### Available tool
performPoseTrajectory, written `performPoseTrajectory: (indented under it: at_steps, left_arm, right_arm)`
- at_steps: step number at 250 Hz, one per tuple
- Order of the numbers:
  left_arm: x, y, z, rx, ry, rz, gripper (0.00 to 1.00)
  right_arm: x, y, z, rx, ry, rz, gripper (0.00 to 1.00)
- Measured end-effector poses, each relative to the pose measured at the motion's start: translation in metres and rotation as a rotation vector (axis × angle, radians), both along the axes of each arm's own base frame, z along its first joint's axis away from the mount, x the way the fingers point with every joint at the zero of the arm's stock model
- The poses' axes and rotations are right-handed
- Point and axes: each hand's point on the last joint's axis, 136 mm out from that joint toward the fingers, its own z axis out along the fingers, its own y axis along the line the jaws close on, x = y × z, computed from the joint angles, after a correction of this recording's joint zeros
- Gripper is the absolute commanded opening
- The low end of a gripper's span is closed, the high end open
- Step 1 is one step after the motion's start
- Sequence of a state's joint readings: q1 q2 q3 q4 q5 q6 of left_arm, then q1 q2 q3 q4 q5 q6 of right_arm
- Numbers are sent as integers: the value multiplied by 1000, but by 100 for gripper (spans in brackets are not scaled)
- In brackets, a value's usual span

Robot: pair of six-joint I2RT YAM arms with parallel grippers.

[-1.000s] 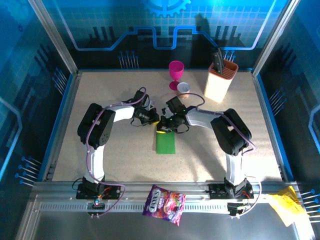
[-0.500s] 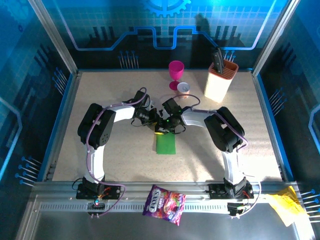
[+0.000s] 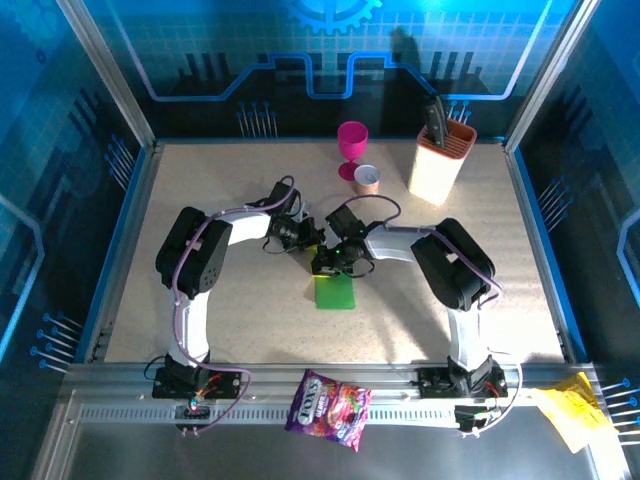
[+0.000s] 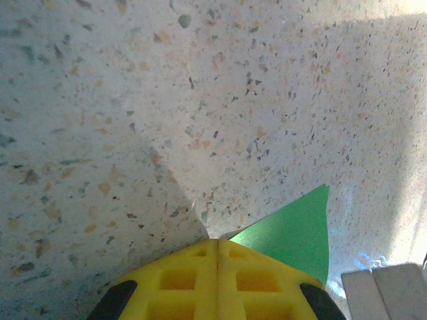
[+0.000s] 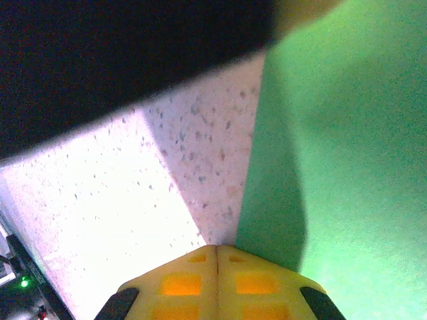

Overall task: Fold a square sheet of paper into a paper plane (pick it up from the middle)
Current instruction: Fold the square sheet of paper in half at the center of the table.

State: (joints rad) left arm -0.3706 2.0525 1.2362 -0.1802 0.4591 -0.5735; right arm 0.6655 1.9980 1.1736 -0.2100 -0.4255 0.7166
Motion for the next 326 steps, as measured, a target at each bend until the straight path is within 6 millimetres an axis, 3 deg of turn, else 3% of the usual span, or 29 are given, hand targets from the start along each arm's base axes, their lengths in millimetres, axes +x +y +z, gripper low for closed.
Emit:
performPoseTrajectory:
  at_steps: [116,232,292,326]
  left_arm:
    - [0,0,-1,7,10,0,0]
    - [1,0,-1,11,20,-2,0]
    - [3,-1,0,12,21,-4,0]
    - [6,-3,0,11,16,-4,0]
  right_arm:
    - [-44,3,0,-8,3,81,0]
    - [-89,-7,-2,6,7,117,0]
    - [-122,-29,-1,-12,47,136,0]
    - [-126,-44,19,-12,54,116,0]
